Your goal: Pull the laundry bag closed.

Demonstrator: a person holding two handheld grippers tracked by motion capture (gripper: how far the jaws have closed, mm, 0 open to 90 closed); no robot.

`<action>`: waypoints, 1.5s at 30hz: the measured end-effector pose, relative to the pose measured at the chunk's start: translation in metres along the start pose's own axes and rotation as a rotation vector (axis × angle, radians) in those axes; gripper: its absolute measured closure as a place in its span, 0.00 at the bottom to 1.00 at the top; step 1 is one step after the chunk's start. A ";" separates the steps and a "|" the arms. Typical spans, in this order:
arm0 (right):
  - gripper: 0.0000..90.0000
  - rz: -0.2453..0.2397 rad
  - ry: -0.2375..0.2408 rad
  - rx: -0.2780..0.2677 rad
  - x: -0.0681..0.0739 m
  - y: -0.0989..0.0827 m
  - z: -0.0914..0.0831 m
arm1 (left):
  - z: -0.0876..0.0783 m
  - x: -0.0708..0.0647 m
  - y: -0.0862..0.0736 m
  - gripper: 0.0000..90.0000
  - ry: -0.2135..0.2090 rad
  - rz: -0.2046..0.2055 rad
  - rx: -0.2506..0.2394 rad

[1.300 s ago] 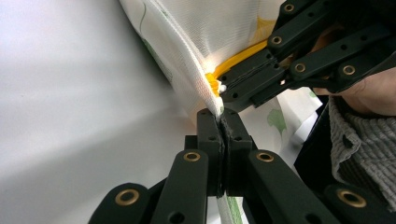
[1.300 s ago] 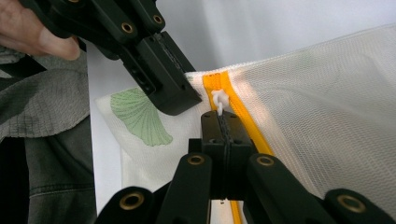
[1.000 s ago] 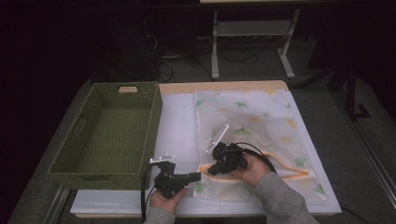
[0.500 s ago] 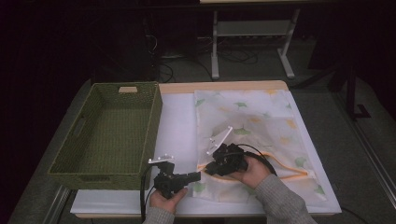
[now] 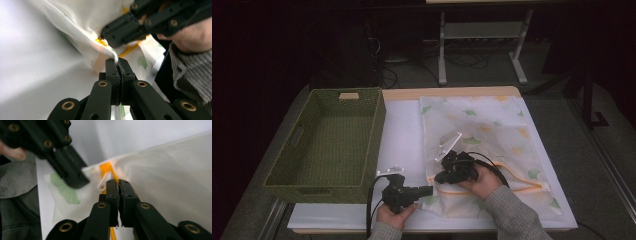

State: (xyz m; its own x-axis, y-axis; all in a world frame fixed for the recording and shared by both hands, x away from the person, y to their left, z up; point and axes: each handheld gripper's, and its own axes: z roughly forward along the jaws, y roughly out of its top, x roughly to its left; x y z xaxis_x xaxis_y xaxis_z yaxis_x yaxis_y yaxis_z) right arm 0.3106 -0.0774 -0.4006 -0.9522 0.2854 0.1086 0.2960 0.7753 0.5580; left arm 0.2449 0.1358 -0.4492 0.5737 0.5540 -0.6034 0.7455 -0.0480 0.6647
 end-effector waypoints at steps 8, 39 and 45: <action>0.84 -0.053 0.031 -0.016 0.005 -0.004 0.000 | -0.001 0.002 0.001 0.98 -0.036 -0.034 -0.034; 0.97 -0.085 -0.050 -0.063 0.012 0.000 -0.003 | -0.001 0.004 -0.002 0.98 -0.021 -0.026 -0.010; 0.96 -0.070 -0.044 -0.071 0.011 0.004 -0.001 | 0.002 0.003 -0.004 0.98 -0.023 -0.020 -0.001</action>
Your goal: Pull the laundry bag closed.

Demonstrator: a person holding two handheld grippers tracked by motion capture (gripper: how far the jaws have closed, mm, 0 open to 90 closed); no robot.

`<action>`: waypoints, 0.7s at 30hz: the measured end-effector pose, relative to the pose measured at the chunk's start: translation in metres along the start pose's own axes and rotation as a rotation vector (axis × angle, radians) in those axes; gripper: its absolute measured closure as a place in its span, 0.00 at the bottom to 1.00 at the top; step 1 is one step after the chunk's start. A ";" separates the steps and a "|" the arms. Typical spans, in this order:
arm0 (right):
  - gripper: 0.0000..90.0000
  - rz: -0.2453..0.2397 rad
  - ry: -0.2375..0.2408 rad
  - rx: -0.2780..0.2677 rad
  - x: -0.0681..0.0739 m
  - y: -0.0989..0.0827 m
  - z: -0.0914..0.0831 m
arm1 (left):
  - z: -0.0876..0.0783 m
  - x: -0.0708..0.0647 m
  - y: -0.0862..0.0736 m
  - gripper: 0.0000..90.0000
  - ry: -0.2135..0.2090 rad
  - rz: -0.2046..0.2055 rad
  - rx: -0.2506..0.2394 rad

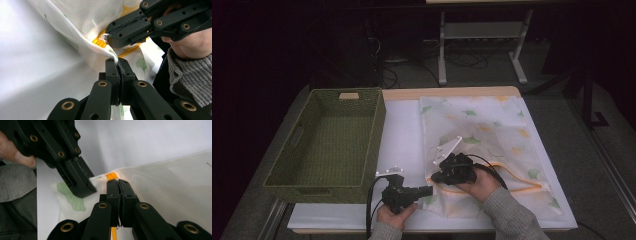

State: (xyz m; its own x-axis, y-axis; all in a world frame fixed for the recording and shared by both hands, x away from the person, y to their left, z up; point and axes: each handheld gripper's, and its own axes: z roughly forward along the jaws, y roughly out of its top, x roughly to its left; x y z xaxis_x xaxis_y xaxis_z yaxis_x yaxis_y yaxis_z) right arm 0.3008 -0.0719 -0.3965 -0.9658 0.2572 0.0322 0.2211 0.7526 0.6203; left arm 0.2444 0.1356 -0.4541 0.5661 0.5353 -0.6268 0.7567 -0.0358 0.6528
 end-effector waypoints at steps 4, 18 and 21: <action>0.97 0.007 0.004 0.004 -0.001 0.002 0.001 | -0.001 0.000 0.000 0.98 0.002 0.004 0.003; 0.99 0.098 0.047 0.046 -0.005 0.003 0.005 | 0.004 0.008 0.005 0.78 0.005 -0.068 0.030; 0.99 0.097 0.045 0.051 -0.004 0.003 0.004 | 0.004 0.008 0.006 0.91 0.020 -0.056 0.035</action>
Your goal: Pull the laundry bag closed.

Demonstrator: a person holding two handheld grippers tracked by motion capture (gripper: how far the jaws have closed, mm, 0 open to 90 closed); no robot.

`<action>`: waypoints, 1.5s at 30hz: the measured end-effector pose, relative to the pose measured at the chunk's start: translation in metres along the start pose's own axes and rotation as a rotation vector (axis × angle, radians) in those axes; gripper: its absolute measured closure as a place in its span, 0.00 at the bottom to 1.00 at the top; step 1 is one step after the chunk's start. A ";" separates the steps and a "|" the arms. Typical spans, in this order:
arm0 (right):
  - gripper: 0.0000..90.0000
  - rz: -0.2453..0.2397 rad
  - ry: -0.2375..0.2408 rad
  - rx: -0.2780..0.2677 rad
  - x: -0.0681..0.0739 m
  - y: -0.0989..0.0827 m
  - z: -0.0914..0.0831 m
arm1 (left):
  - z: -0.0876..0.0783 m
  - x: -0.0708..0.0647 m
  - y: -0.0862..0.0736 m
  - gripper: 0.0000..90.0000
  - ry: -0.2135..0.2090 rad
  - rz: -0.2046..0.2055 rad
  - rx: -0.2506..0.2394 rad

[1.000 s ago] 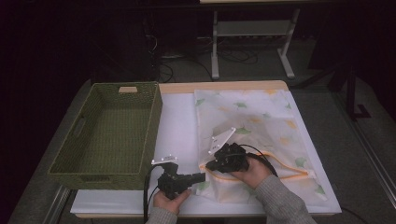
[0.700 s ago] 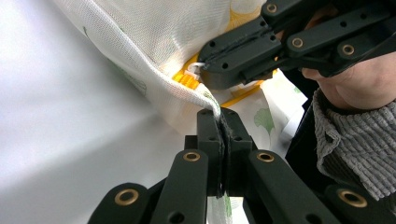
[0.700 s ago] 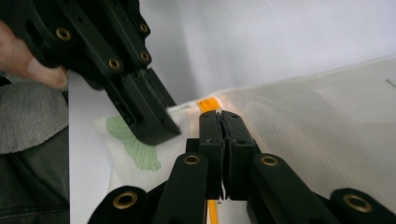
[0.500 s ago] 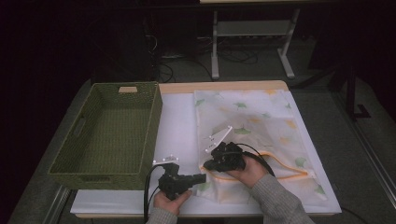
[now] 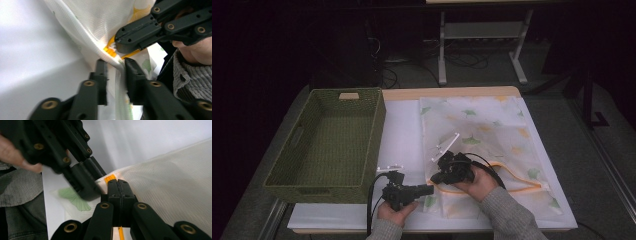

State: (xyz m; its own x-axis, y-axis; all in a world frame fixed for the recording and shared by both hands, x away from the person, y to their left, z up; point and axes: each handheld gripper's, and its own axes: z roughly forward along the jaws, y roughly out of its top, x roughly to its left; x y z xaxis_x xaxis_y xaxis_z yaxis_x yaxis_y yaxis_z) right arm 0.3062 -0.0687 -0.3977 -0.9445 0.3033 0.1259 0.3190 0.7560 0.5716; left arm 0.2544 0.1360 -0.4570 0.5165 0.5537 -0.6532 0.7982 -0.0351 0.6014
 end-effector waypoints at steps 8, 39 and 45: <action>1.00 0.096 0.051 -0.025 -0.006 -0.002 -0.004 | -0.006 -0.004 -0.002 0.98 0.016 0.039 -0.038; 1.00 0.182 0.022 -0.003 -0.015 -0.036 -0.030 | -0.017 -0.003 0.001 0.99 0.104 0.046 -0.075; 1.00 0.195 0.004 -0.003 -0.016 -0.046 -0.043 | -0.017 -0.002 0.001 0.99 0.120 0.051 -0.065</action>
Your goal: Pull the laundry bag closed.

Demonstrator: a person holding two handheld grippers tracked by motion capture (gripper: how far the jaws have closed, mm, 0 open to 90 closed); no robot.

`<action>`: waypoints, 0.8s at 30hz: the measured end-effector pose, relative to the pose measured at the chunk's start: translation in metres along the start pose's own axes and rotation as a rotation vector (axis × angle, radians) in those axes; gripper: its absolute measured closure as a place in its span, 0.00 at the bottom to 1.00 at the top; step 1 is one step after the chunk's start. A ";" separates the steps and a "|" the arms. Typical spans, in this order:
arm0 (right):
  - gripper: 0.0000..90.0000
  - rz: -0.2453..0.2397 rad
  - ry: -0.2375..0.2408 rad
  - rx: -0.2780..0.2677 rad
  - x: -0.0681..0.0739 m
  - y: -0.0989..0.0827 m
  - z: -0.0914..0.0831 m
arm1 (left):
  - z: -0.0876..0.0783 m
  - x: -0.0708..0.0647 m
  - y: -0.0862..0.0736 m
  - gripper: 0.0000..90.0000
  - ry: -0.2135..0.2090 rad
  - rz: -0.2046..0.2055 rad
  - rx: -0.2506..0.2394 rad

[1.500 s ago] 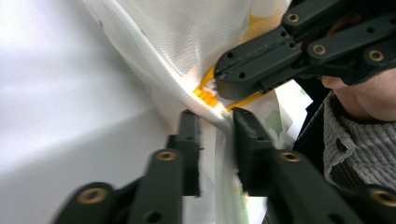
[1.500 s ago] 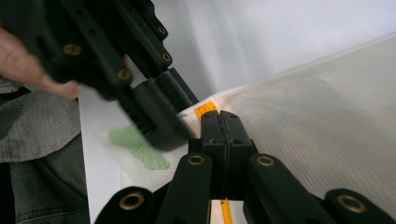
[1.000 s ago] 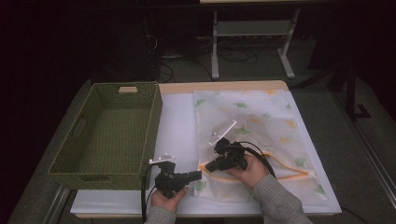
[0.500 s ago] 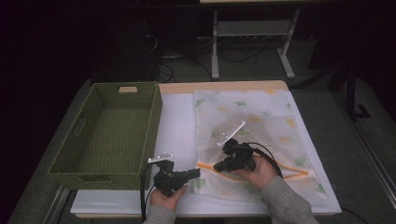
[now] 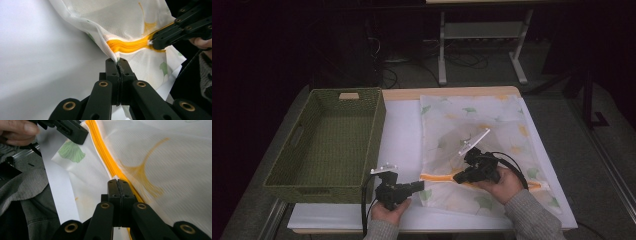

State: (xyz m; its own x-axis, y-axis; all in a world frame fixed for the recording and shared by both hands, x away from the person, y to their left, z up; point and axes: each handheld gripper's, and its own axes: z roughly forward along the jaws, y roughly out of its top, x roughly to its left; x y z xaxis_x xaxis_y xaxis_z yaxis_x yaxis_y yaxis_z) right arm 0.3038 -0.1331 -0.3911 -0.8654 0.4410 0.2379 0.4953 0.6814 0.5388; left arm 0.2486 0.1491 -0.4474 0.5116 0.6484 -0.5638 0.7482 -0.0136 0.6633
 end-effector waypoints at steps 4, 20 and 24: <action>1.00 0.008 -0.011 -0.001 -0.001 -0.005 -0.008 | 0.000 0.000 0.000 0.99 0.006 0.002 0.004; 1.00 0.044 -0.033 -0.015 -0.006 -0.022 -0.034 | 0.001 0.000 0.001 0.99 0.010 0.001 0.010; 1.00 0.046 -0.037 -0.017 -0.006 -0.025 -0.038 | 0.000 0.001 0.002 0.99 0.012 0.003 0.013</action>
State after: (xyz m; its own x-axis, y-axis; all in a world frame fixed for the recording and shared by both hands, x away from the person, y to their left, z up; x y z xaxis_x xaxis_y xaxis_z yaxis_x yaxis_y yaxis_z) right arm 0.2939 -0.1750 -0.3747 -0.8380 0.4936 0.2328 0.5332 0.6498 0.5418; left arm 0.2502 0.1491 -0.4468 0.5092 0.6572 -0.5558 0.7519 -0.0254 0.6588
